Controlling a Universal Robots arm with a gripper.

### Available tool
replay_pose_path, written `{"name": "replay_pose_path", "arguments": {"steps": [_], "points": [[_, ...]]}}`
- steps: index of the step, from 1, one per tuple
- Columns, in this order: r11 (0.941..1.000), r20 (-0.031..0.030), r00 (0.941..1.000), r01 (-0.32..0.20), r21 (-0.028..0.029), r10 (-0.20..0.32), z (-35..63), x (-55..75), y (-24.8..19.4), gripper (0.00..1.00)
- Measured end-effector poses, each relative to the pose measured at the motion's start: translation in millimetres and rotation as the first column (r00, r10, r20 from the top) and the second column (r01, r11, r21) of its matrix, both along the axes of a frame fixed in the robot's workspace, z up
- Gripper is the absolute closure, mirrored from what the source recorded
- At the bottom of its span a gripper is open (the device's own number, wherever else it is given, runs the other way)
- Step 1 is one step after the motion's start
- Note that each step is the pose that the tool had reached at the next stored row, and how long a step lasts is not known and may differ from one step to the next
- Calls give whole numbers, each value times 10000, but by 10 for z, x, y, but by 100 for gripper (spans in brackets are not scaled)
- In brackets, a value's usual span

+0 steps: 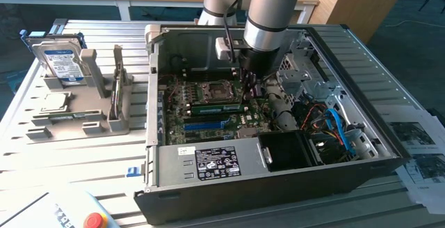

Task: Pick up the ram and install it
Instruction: 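Press down the ram until it locks into place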

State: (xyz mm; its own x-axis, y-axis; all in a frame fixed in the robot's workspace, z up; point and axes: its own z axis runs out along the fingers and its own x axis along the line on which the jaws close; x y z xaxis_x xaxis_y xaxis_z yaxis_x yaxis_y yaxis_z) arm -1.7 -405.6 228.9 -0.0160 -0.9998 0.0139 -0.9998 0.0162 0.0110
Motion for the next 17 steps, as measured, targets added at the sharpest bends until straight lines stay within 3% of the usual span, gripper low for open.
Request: {"name": "replay_pose_path", "arguments": {"steps": [17], "points": [[10000, 0, 10000, 0, 0, 0, -44, 0, 0, 90]]}}
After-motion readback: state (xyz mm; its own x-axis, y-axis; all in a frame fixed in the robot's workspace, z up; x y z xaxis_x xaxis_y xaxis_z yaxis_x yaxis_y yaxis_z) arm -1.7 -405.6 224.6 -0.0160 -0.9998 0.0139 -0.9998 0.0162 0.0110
